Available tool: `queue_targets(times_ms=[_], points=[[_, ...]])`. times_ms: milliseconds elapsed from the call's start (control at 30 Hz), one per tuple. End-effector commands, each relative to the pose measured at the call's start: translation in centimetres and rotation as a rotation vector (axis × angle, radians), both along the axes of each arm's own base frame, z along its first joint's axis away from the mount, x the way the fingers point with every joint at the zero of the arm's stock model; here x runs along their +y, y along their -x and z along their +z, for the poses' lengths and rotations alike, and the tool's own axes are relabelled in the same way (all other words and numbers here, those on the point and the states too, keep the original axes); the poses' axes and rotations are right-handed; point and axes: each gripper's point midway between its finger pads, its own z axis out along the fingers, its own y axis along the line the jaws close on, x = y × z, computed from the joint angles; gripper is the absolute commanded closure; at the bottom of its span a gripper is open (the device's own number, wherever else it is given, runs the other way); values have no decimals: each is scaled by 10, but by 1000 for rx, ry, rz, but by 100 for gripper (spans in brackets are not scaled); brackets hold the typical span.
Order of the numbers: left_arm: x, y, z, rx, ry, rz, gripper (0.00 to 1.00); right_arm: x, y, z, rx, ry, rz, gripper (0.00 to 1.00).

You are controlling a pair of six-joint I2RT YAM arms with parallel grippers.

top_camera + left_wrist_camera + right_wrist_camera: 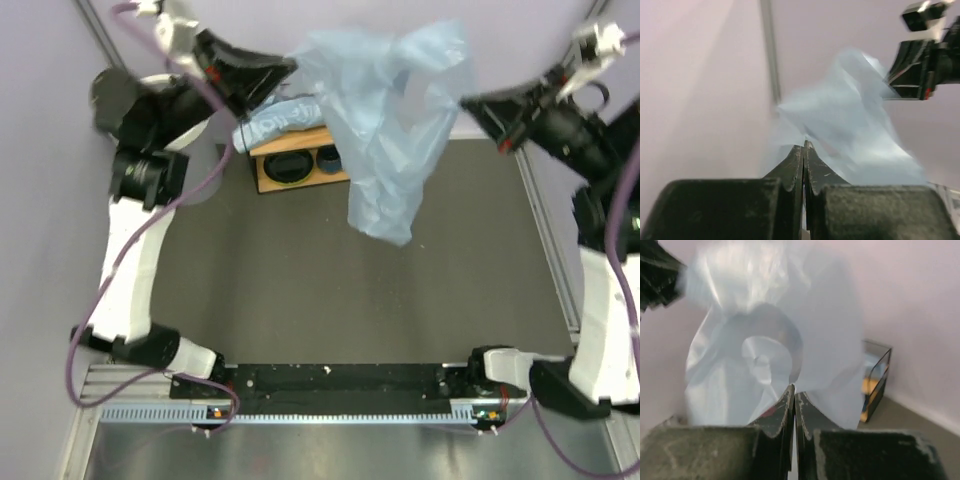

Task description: Put the trash bags into the trash bin

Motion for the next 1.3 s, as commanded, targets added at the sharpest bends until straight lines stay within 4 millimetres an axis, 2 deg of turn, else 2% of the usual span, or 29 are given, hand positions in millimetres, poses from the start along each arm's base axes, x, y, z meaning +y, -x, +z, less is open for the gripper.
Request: queue_targets(times_ms=[0,33,67,100,133,167,200,233,267,300,333,367,400,433,467,500,533,567,633,700,733,767,833,933,1033,1100,1133,1233,1267], points=[[0,71,-19,27,18,-141,100,10,62,-50,127,-23,109,100],[-4,66,-89,162,-53,-123,100,10,60,-125,283,-5,105,100],[-6,58,-145,178,-169,-81,100,11,68,-164,360,12,128,100],[-15,72,-217,339,-306,-111,100,13,74,-201,436,29,134,100],[-15,86,-304,478,-442,-128,100,18,89,-262,542,67,169,100],[-13,99,-346,474,-563,-154,100,24,102,-287,588,93,212,100],[-16,135,-384,554,-677,-253,100,27,113,-310,645,122,224,100],[-16,153,-408,600,-756,-319,100,32,124,-330,702,138,253,100],[-18,161,-406,566,-786,-369,100,46,145,-332,710,165,345,100],[-24,168,-389,531,-771,-431,100,52,154,-331,726,174,385,100],[-24,182,-371,566,-752,-524,100,60,162,-315,707,167,431,100],[-34,175,-302,446,-658,-541,100,68,173,-302,713,159,512,100],[-33,162,-274,460,-595,-535,100,71,175,-288,706,143,539,100],[-37,152,-236,399,-510,-553,100,73,176,-254,639,116,564,100],[-35,164,-189,470,-397,-663,100,75,176,-239,618,109,578,100],[-29,150,-154,445,-333,-660,100,75,169,-226,604,98,575,100],[-28,153,-108,386,-252,-712,100,73,165,-202,562,72,561,100],[-26,155,-92,353,-224,-731,100,71,161,-194,558,54,556,100],[-24,150,-81,340,-182,-731,100,63,136,-204,640,17,465,100],[-28,136,-94,447,-182,-683,100,59,127,-226,674,31,424,100],[-30,125,-107,394,-196,-641,100,55,128,-249,685,57,400,100],[-30,117,-127,498,-205,-598,100,53,127,-258,683,61,378,100],[-32,92,-156,476,-226,-452,100,53,137,-280,718,63,389,100],[-33,81,-195,542,-284,-423,100,51,151,-302,758,62,400,100],[-34,78,-218,565,-312,-421,100,43,157,-301,673,94,377,99],[-33,78,-230,591,-322,-418,100,34,150,-297,619,126,293,74],[-34,78,-234,594,-326,-417,100,31,148,-284,544,149,283,53],[-37,86,-242,607,-336,-434,100,21,136,-267,463,174,197,25],[-40,89,-242,610,-336,-446,100,19,133,-266,454,182,175,23]])
